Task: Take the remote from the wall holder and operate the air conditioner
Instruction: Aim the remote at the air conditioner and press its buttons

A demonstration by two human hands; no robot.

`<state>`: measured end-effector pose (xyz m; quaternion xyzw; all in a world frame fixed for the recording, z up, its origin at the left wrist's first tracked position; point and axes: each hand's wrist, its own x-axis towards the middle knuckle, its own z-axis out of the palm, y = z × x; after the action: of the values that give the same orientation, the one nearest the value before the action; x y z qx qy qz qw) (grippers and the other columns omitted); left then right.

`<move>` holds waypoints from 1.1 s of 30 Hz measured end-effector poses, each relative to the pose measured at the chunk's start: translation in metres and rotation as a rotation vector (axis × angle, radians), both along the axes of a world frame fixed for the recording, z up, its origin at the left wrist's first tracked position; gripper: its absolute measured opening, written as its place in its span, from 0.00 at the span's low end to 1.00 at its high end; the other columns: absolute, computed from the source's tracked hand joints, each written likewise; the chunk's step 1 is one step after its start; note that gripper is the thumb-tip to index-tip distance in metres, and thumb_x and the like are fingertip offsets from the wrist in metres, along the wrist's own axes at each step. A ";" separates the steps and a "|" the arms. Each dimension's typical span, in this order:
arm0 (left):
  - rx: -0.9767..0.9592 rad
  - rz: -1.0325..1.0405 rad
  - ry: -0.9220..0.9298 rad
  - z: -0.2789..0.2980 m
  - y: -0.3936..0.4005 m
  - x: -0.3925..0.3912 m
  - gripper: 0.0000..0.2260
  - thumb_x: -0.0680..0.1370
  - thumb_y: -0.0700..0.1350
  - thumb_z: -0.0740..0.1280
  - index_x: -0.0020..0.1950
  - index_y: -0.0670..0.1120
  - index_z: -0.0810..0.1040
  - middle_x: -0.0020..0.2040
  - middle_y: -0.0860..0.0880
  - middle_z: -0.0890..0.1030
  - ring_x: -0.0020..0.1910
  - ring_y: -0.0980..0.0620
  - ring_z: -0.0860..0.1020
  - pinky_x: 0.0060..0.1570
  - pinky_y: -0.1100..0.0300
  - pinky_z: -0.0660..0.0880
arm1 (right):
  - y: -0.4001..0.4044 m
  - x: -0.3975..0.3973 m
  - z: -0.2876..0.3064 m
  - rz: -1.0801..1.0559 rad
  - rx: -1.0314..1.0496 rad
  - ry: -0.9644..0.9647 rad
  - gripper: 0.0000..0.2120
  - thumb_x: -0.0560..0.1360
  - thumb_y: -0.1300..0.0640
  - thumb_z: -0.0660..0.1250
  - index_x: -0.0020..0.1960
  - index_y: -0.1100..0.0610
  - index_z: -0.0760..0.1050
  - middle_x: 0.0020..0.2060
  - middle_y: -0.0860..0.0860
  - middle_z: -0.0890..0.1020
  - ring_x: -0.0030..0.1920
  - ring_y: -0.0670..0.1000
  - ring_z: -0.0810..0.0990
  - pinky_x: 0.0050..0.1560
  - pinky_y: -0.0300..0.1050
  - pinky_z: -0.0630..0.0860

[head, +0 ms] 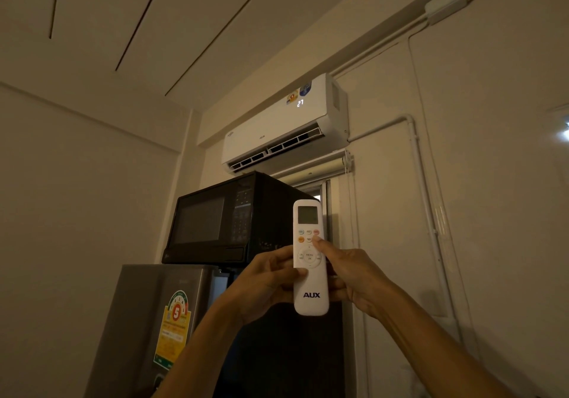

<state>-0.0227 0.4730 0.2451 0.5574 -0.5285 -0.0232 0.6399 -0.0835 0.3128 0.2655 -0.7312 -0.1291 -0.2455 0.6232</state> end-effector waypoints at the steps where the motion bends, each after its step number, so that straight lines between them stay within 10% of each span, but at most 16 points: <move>1: 0.001 0.003 0.000 0.000 0.000 0.000 0.17 0.76 0.34 0.62 0.60 0.53 0.72 0.51 0.52 0.85 0.53 0.50 0.82 0.44 0.57 0.82 | 0.000 0.000 0.000 0.001 0.000 0.001 0.13 0.72 0.45 0.64 0.51 0.53 0.74 0.46 0.56 0.82 0.41 0.55 0.84 0.34 0.49 0.81; 33: -0.004 0.006 0.012 0.000 -0.002 -0.001 0.18 0.77 0.33 0.61 0.60 0.53 0.74 0.53 0.50 0.85 0.55 0.48 0.82 0.44 0.56 0.82 | -0.002 -0.003 0.001 -0.008 -0.002 0.011 0.13 0.72 0.44 0.65 0.49 0.52 0.74 0.46 0.56 0.83 0.40 0.55 0.84 0.32 0.48 0.81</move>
<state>-0.0236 0.4711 0.2455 0.5573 -0.5230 -0.0237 0.6445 -0.0862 0.3112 0.2668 -0.7338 -0.1228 -0.2437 0.6221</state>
